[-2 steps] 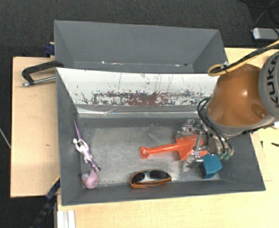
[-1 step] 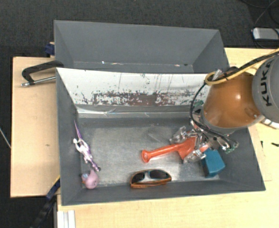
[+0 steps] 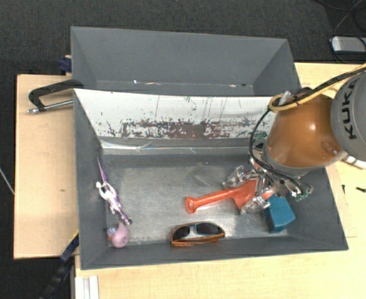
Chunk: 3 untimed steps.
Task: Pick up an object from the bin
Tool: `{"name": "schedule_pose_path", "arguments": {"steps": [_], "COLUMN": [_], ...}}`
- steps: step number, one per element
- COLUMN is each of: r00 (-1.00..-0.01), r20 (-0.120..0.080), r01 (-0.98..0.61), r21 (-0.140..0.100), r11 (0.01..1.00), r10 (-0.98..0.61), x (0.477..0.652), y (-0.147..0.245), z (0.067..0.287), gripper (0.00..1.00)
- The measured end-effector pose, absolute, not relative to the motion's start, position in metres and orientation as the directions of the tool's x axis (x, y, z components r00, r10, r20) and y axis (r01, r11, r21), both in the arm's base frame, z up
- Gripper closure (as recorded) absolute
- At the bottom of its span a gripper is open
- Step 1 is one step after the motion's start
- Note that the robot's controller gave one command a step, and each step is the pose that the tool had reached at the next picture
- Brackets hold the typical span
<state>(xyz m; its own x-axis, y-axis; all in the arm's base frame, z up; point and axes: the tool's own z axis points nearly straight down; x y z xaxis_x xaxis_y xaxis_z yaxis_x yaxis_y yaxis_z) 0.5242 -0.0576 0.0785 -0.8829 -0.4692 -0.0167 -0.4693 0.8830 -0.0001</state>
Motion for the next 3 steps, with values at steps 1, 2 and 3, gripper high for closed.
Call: {"name": "schedule_pose_path", "arguments": {"steps": [1, 2, 3], "r00": [-0.754, -0.754, -0.758], "r20": [-0.006, -0.005, -0.002], "r01": [-0.657, -0.657, -0.652], "r21": [-0.003, -0.002, 0.001], "r11": [0.754, 0.754, 0.758], "r10": [-0.657, -0.657, -0.652], "x": [0.569, 0.569, 0.575], "y": [-0.058, -0.058, -0.053], "z": [0.181, 0.181, 0.235], "gripper": [1.0, 1.0, 1.0]}}
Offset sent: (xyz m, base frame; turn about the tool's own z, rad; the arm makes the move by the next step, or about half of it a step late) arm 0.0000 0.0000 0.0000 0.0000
